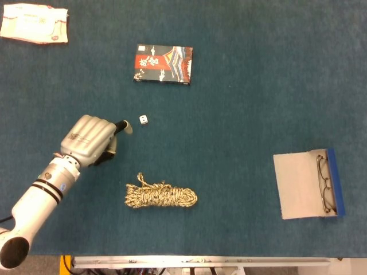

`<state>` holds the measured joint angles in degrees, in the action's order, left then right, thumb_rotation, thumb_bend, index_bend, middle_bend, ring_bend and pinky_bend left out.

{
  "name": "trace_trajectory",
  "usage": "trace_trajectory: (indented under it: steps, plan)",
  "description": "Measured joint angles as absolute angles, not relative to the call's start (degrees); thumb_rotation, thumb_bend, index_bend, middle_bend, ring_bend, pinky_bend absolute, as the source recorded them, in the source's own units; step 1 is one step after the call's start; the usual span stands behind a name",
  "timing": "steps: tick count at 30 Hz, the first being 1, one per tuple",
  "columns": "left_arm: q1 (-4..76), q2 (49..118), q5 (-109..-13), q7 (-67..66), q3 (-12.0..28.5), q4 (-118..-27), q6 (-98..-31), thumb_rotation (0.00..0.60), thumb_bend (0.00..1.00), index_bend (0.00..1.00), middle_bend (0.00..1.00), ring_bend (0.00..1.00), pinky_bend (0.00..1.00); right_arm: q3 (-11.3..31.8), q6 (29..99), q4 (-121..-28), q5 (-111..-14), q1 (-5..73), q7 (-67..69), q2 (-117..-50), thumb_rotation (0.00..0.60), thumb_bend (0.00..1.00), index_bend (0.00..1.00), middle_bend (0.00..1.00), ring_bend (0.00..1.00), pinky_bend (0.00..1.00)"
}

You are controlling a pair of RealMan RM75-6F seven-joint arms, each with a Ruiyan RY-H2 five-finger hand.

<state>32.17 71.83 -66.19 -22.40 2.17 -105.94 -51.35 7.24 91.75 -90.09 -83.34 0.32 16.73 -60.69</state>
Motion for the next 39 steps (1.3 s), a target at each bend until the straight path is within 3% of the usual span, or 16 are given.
trace_trajectory:
  steps: [39]
  plan:
    - [38.77,81.27,-58.74,-20.05,2.64,-94.36,-47.35,0.600,1.00,0.31,1.00,1.00,1.00,7.64,90.74,-90.20,-83.41,0.02,16.84,-60.27,0.600,0.10,0.24,0.24,0.17,0.44]
